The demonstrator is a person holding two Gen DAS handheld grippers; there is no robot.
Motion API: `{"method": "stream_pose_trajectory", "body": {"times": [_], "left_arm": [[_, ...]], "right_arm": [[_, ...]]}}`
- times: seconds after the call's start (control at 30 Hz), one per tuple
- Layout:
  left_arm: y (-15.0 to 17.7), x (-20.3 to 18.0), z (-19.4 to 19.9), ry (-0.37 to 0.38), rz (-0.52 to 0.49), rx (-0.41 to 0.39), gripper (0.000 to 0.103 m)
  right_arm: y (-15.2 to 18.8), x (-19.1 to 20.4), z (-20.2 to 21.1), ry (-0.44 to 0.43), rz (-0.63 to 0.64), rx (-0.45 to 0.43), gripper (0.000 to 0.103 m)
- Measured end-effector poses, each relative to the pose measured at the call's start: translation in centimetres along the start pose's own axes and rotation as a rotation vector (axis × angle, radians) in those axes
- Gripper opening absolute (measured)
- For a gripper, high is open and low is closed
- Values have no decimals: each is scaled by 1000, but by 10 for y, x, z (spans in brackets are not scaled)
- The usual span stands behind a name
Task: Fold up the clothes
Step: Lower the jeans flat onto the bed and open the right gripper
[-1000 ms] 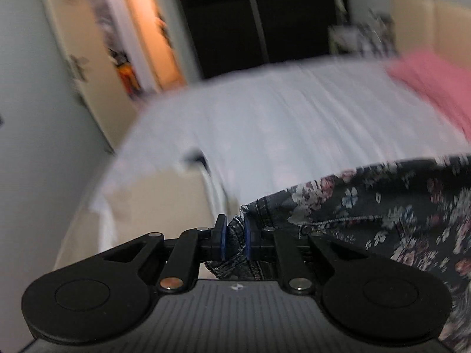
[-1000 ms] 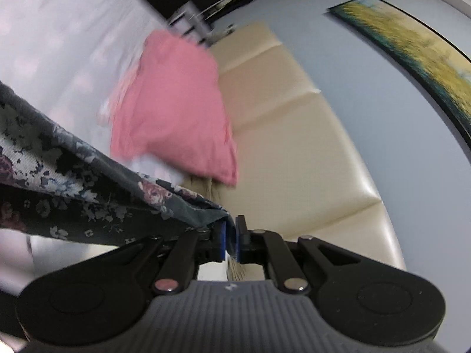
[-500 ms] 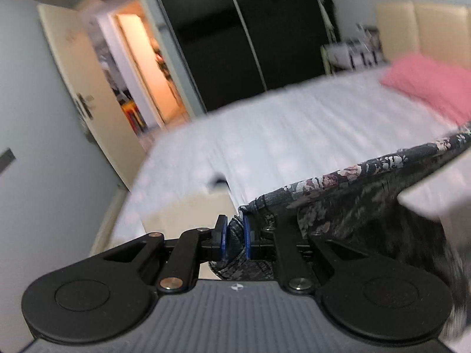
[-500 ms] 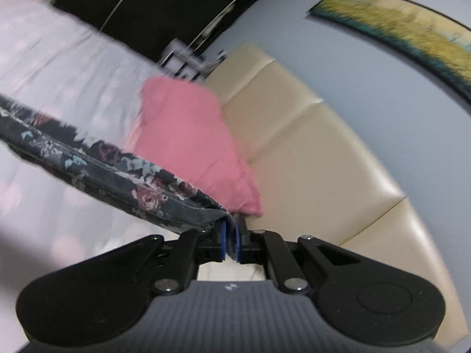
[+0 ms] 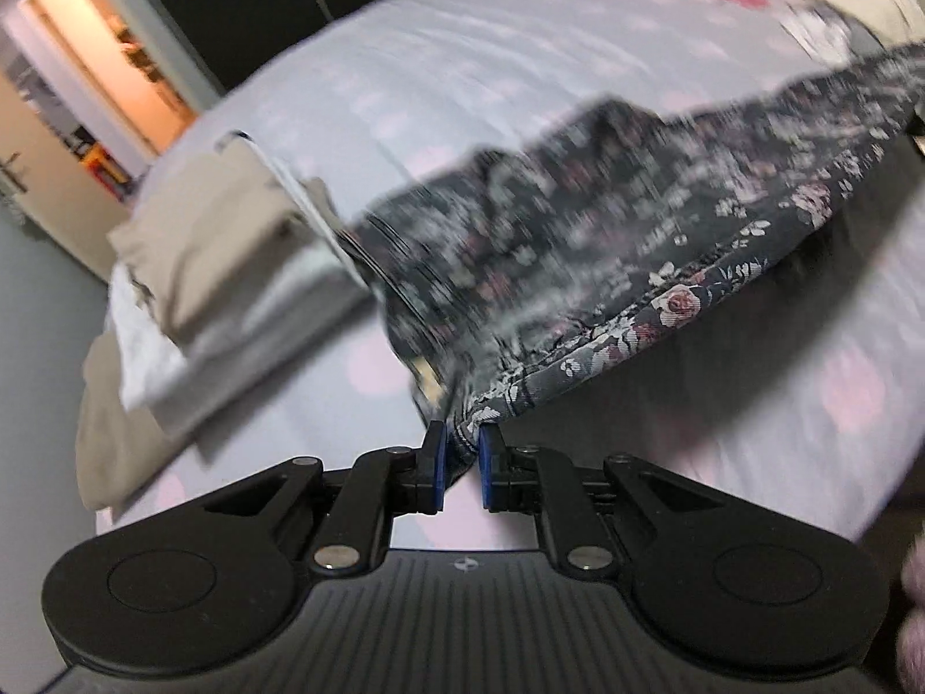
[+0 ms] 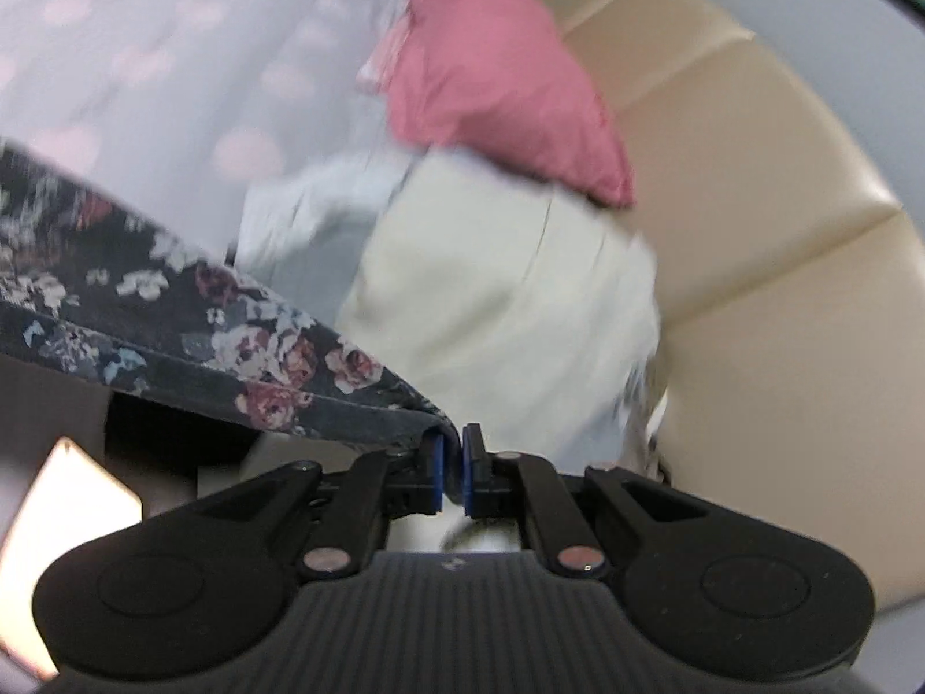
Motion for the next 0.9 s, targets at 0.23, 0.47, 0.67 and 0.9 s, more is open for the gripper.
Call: {"method": "stream_pose_trajectory", "body": {"times": [0.23, 0.47, 0.67, 0.9], "left_arm": [[35, -33, -28, 50, -106, 159, 9], [48, -39, -89, 97, -153, 387, 10], [47, -27, -104, 152, -69, 456, 16], [20, 0, -66, 260, 89, 321, 38]], "right_arm": [[69, 28, -19, -83, 80, 149, 7], [102, 66, -37, -141, 123, 255, 7], [113, 67, -36, -199, 98, 277, 12], [111, 29, -9, -310, 43, 235, 40]]}}
Point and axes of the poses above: each gripper's, at about its wrist camera, not at the fingertips, and z roughly against the way its jaws point, x to its left, y to its underside, the point moved 6 cm from there along -z, roughly the way its jaws point, and after that the axes turned 12 degrees about y, right-handed, at the moved point
